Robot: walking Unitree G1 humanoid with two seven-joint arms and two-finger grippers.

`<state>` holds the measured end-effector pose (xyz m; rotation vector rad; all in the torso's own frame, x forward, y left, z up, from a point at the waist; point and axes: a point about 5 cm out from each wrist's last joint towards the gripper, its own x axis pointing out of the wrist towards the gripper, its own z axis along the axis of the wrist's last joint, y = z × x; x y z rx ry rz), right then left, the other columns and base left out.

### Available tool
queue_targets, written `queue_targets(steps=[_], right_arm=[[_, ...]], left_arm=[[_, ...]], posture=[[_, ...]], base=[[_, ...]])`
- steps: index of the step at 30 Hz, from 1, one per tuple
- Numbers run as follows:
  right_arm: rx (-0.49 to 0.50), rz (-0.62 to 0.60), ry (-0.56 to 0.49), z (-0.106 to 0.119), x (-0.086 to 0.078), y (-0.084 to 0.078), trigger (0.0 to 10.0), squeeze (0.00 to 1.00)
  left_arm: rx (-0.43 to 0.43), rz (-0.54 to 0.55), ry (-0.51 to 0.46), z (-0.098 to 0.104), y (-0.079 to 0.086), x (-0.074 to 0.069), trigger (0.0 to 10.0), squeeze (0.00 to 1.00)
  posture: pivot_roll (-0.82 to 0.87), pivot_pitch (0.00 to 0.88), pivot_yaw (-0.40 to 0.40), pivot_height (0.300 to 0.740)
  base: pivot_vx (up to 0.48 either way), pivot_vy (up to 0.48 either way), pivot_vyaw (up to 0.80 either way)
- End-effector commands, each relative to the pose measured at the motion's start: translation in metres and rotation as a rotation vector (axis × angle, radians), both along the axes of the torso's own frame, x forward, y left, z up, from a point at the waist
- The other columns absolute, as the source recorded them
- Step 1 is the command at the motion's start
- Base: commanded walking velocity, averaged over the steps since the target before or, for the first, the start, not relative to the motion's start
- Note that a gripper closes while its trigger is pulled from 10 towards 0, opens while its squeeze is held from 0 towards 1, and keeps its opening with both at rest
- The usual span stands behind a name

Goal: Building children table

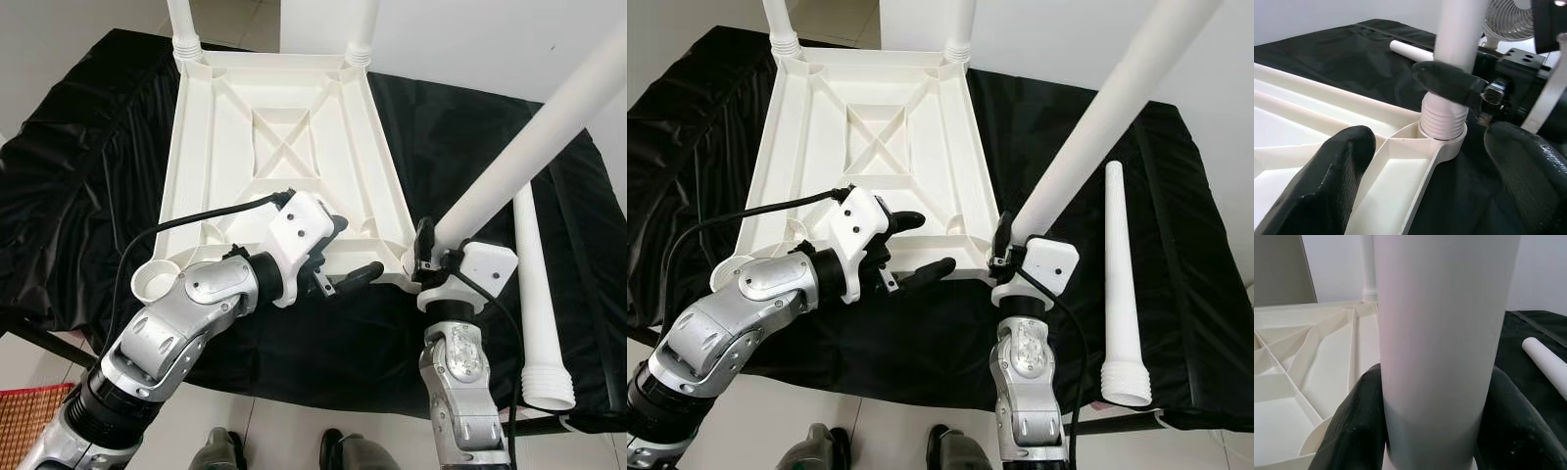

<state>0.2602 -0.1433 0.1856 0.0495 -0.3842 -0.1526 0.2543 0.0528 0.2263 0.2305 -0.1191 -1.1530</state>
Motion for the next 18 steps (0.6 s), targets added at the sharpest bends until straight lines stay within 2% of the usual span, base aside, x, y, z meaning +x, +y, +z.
queue_targets(steps=[1, 7, 12, 15, 18], right_arm=[[-0.006, -0.001, 0.053, -0.008, 0.001, -0.001, 10.0, 0.0], [-0.01, 0.018, -0.061, 0.029, 0.006, -0.004, 10.0, 0.0], [-0.011, 0.025, -0.108, 0.045, 0.007, -0.006, 10.0, 0.0], [-0.013, 0.026, -0.111, 0.047, 0.007, -0.006, 10.0, 0.0], [-0.032, 0.041, -0.07, 0.036, 0.01, -0.007, 10.0, 0.0]], left_arm=[[0.02, -0.075, 0.007, -0.001, -0.003, -0.005, 10.0, 0.0], [0.011, -0.076, 0.004, -0.002, -0.005, -0.004, 10.0, 0.0], [0.013, -0.075, -0.004, -0.001, -0.005, -0.002, 10.0, 0.0], [0.013, -0.075, -0.005, -0.001, -0.004, -0.002, 10.0, 0.0], [0.009, -0.074, -0.01, 0.0, -0.005, 0.0, 10.0, 0.0]], posture=[[0.08, 0.203, -0.029, 0.74], [0.06, 0.191, -0.043, 0.74], [0.06, 0.183, -0.047, 0.74], [0.06, 0.183, -0.047, 0.74], [0.06, 0.17, -0.052, 0.74]], base=[[0.0, 0.0, 0.0], [0.0, 0.0, 0.0], [0.0, 0.0, 0.0], [0.0, 0.0, 0.0], [0.0, 0.0, 0.0]])
